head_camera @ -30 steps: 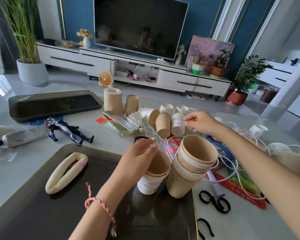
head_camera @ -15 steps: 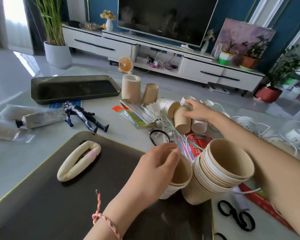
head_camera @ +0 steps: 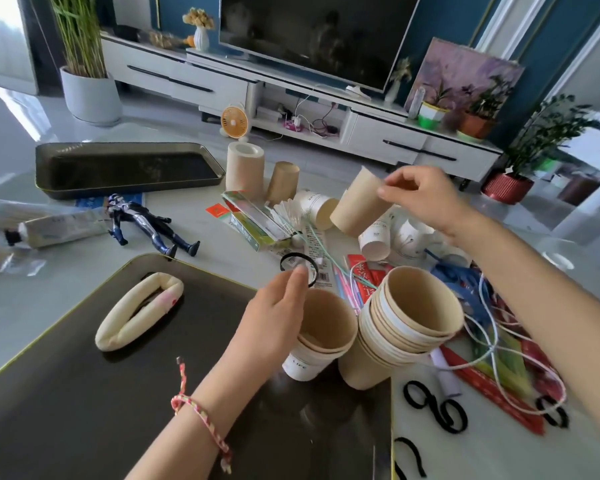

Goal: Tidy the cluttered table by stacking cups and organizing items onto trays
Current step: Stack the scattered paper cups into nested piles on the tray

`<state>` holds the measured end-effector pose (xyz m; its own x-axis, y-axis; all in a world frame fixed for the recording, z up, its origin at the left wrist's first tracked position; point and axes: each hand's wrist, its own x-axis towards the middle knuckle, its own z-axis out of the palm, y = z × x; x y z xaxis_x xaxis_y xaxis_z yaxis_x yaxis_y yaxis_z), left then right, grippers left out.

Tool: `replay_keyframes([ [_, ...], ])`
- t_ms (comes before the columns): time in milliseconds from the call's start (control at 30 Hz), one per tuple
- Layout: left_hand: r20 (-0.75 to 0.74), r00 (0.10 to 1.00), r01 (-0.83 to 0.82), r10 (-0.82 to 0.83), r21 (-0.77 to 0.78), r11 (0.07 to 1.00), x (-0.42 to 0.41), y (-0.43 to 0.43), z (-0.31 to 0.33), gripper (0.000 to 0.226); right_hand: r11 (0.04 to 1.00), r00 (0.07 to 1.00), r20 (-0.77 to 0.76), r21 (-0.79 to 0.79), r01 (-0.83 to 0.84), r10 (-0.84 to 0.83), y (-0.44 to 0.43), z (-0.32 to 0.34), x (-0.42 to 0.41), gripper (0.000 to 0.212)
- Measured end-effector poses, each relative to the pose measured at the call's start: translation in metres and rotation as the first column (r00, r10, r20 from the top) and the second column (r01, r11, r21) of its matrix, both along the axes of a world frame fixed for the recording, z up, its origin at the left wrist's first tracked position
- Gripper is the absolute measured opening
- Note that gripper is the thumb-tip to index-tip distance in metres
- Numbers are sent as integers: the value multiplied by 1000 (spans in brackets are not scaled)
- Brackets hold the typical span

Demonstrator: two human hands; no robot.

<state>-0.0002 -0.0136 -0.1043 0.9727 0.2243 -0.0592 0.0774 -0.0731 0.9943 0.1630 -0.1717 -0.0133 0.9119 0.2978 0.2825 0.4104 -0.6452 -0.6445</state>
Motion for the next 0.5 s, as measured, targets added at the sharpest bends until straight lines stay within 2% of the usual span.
replay_keyframes([
  [100, -113, 993, -43, 28, -138, 989, 2, 2, 4, 54, 987, 984, 79, -4, -158, 158, -3, 27, -64, 1],
  [200, -178, 984, -67, 27, -222, 973, -1, 2, 7, 51, 962, 959, 147, -160, -220, 244, 2, 42, -114, 4],
  [367, -180, 983, -67, 26, -226, 972, 0, 2, 5, 58, 882, 924, 190, -409, -234, 333, 18, 29, -149, 7],
  [500, -123, 990, -92, 72, -172, 981, -2, 3, 6, 59, 783, 922, 83, -560, -270, 377, 24, 15, -157, 10],
])
